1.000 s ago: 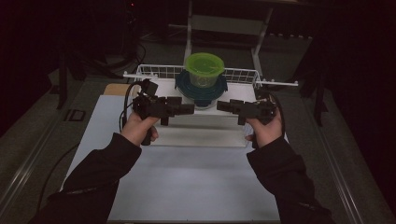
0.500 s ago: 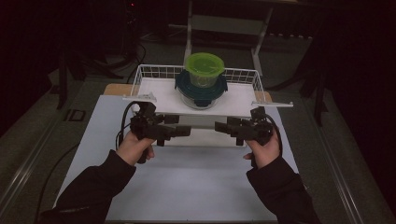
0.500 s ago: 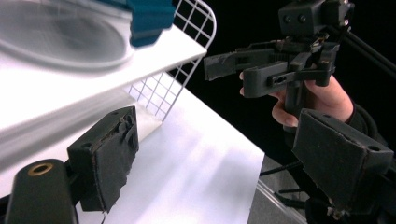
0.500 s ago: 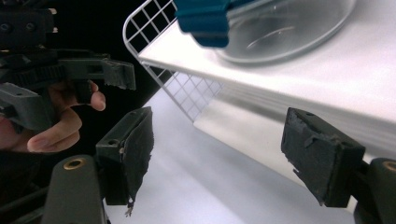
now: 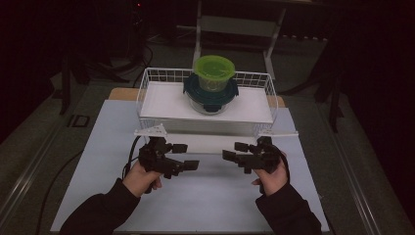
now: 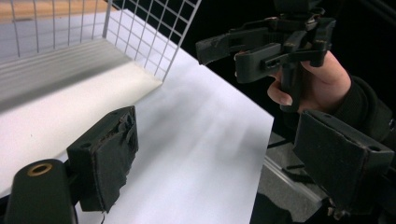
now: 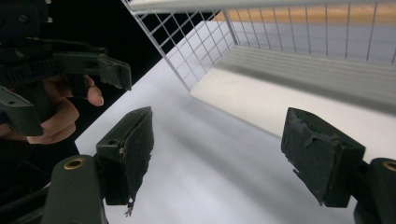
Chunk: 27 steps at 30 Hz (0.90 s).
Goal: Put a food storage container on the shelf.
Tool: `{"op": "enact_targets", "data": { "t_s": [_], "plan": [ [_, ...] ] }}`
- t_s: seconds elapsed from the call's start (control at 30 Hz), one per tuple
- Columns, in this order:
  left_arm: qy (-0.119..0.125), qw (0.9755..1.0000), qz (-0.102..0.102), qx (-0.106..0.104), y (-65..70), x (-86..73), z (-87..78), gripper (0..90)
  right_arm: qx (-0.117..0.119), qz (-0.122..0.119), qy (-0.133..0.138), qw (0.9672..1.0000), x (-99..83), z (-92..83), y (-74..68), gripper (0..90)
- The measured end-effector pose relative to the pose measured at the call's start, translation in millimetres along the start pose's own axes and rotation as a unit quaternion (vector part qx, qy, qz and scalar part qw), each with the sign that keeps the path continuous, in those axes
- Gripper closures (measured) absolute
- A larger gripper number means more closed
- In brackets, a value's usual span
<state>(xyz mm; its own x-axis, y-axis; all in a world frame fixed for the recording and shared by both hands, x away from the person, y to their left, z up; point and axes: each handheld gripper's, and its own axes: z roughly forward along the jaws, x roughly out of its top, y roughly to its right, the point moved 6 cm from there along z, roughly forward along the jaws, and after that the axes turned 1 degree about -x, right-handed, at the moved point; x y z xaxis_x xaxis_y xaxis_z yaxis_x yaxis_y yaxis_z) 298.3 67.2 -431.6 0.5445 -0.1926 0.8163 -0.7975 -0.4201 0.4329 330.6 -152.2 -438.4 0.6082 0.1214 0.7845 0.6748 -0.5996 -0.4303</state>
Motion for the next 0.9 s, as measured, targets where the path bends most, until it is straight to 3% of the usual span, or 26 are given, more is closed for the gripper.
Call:
{"op": "enact_targets", "data": {
  "t_s": [0.4, 0.73, 0.9],
  "plan": [
    [-0.025, 0.9995, 0.015, -0.011, -0.5, -37.0, 16.7, 13.3, -0.008, 0.013, -0.014, 0.9998, -42.6, 3.6, 18.7, 24.8],
    [-0.048, 0.9984, 0.031, -0.005, -5.4, -67.9, 25.8, 13.2, -0.020, 0.016, -0.035, 0.9991, -75.4, 1.9, 29.5, 24.7],
    [-0.047, 0.9984, 0.031, -0.005, -5.1, -77.3, 26.9, 13.1, -0.023, 0.020, -0.038, 0.9988, -84.6, 1.8, 32.4, 24.7]
  ]
}}
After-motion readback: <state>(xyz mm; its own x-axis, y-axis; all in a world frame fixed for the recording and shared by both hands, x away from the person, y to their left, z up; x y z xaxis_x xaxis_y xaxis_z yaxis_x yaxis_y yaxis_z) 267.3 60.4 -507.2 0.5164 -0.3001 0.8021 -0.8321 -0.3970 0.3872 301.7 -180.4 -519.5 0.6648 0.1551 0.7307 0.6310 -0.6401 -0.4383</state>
